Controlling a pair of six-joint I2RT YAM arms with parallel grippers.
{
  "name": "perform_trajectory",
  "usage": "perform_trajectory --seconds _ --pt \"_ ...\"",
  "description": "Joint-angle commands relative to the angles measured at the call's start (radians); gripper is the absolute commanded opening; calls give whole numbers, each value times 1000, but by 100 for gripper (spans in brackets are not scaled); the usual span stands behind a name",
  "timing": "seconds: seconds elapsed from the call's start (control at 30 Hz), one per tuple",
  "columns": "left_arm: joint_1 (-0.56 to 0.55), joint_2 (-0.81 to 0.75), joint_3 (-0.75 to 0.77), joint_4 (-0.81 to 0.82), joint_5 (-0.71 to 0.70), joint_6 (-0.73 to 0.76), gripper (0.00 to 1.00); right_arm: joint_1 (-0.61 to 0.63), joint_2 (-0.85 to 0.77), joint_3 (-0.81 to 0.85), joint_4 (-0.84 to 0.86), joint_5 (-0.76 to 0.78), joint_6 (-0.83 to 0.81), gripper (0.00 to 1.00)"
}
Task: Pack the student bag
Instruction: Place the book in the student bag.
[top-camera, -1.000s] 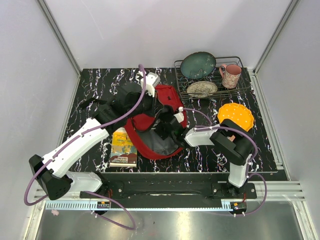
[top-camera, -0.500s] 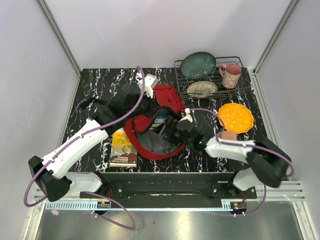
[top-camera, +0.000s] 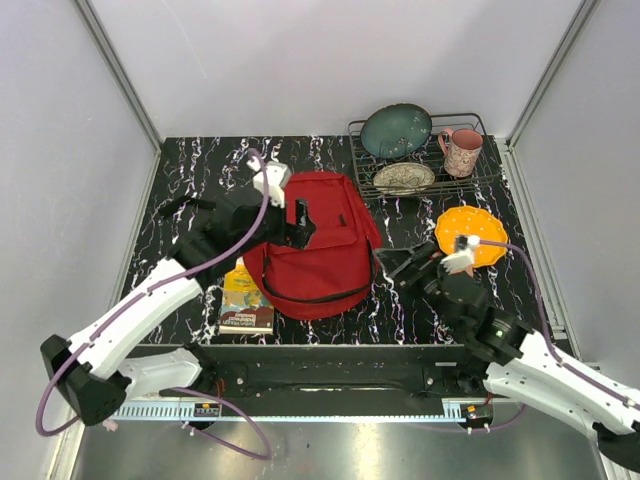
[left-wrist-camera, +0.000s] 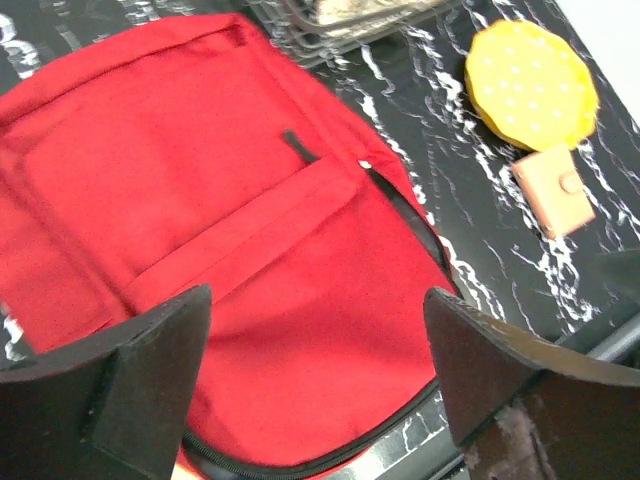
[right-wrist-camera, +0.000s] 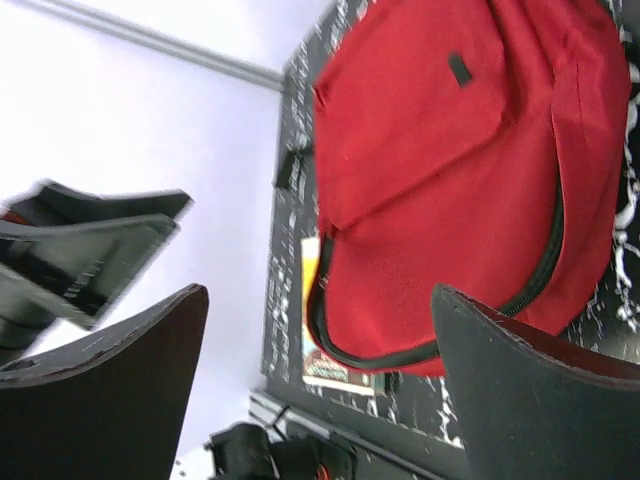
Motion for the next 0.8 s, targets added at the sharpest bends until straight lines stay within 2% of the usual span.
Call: perform_trajectory --seconds 0.0,0.1,0.23,0.27,0.33,0.37,0.47,0.67,0.77 --pt "51 -130 -87 0 -180 -43 99 9 -79 48 -57 135 -136 98" --pt "155 -163 -153 -46 -159 -87 99 7 48 132 -21 18 -204 98" --pt "289 -186 -228 -86 -66 -150 99 7 360 242 60 -192 -256 100" --pt "333 -200 -258 -89 -50 -160 99 9 410 282 85 -300 -269 99" --pt "379 -215 -282 -106 -4 -178 99 9 548 319 169 -414 -287 100" --pt "425 -229 -298 -115 11 -183 99 10 589 356 194 -535 -292 99" --pt "537 -253 -332 -147 77 -192 99 18 734 416 291 -728 -276 100" --pt "747 -281 -358 -175 267 -200 99 60 922 500 331 -894 -327 100" --pt "804 -260 -363 -164 332 -203 99 60 1019 540 351 -956 -313 100"
